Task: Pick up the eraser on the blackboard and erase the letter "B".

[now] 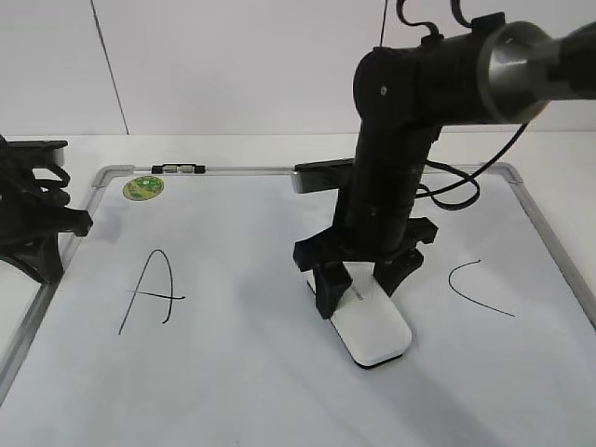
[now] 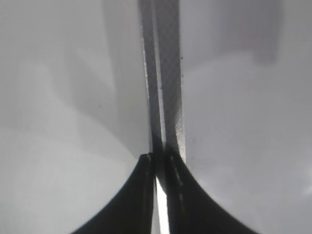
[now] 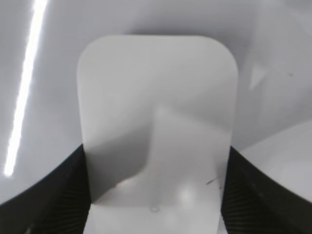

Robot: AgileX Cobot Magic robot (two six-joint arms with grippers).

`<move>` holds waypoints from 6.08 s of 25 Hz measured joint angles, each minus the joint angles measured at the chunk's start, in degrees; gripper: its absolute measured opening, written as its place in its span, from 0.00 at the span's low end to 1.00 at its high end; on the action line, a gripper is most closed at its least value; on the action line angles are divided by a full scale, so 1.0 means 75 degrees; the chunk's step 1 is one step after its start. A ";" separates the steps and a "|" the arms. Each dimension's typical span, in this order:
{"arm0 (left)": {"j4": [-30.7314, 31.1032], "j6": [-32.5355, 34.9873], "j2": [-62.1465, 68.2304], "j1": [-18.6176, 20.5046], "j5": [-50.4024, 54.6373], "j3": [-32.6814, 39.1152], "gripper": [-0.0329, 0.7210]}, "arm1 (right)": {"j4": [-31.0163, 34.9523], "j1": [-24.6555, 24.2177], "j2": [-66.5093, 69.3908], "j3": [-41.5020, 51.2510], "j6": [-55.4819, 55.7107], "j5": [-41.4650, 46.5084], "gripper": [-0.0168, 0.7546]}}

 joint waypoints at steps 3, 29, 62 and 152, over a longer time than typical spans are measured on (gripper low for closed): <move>0.0000 0.0000 0.0000 0.0000 0.0000 0.0000 0.08 | -0.0184 -0.0011 -0.0166 0.0108 -0.0013 -0.0065 0.71; -0.0107 0.0000 0.0000 0.0024 0.0021 0.0000 0.08 | -0.0175 -0.3265 -0.3993 0.4225 -0.0400 -0.0396 0.71; -0.0123 0.0000 0.0000 0.0024 0.0021 0.0000 0.08 | -0.0326 -0.3868 -0.4156 0.5577 -0.1127 -0.0964 0.71; -0.0095 0.0218 -0.5259 0.0024 0.2676 0.0396 0.39 | -0.0026 -0.3868 -1.1534 0.3870 -0.0658 0.0809 0.78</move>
